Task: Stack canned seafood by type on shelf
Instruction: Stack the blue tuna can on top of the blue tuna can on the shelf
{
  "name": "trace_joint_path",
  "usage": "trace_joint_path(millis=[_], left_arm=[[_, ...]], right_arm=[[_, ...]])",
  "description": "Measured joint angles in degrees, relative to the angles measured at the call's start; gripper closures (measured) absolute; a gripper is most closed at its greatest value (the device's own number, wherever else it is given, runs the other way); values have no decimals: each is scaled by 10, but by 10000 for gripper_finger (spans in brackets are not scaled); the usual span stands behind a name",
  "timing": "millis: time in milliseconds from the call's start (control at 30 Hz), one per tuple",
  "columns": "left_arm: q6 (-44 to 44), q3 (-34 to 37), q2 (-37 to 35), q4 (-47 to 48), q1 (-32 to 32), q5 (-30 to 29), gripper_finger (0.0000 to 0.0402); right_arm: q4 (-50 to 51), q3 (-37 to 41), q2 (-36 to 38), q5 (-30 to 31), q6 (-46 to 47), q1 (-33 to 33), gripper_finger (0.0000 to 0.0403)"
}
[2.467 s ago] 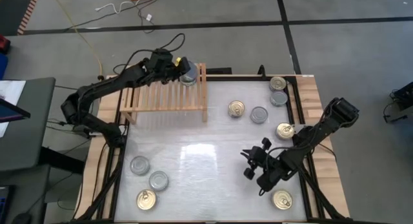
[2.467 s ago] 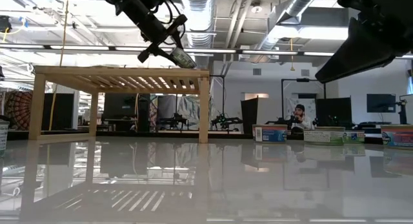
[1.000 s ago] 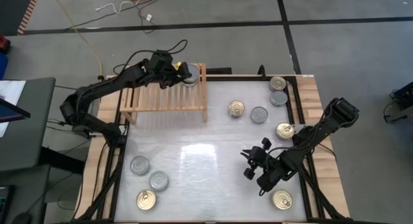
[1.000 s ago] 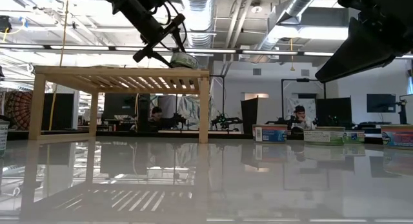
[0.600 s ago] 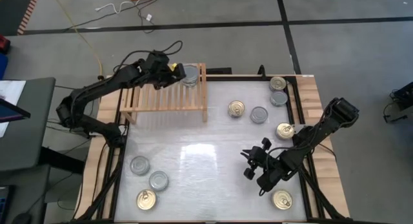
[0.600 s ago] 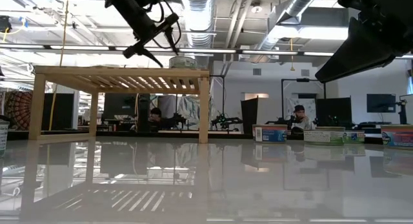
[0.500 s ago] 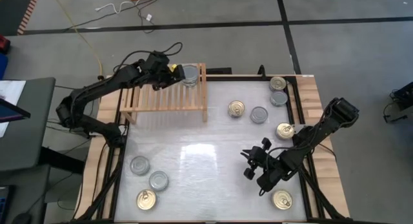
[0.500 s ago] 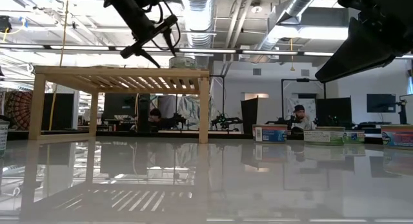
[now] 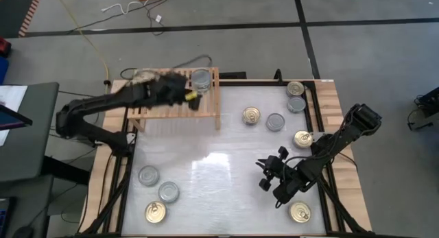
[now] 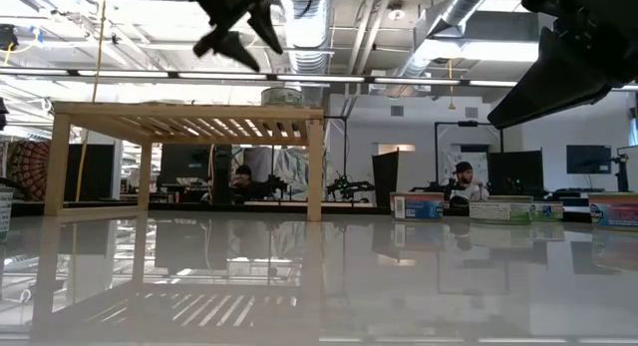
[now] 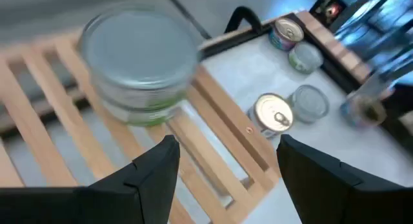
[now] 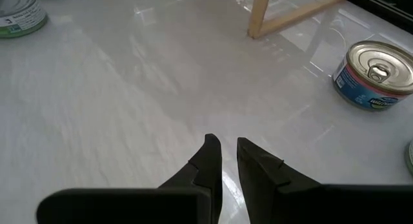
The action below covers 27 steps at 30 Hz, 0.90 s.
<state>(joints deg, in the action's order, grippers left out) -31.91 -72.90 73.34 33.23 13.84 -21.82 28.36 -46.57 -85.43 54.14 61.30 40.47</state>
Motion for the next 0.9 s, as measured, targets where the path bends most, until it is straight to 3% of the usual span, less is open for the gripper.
trace_joint_path(millis=[200, 367, 467, 633, 900], left_arm=[[27, 18, 5, -29, -175, -197, 152], [19, 101, -6, -75, -268, -249, 152], [-4, 177, -11, -139, -311, -255, 152], [30, 260, -11, -271, -375, -248, 152], [11, 265, -11, -248, -432, -208, 152]], right_arm=[[5, 0, 0, -30, 36, 0, 326], [4, 0, 0, -33, 64, 0, 326], [-7, 0, 0, -33, 77, 0, 326], [-34, 0, 0, -34, 77, -1, 326], [-70, 0, 0, -34, 77, -13, 326]])
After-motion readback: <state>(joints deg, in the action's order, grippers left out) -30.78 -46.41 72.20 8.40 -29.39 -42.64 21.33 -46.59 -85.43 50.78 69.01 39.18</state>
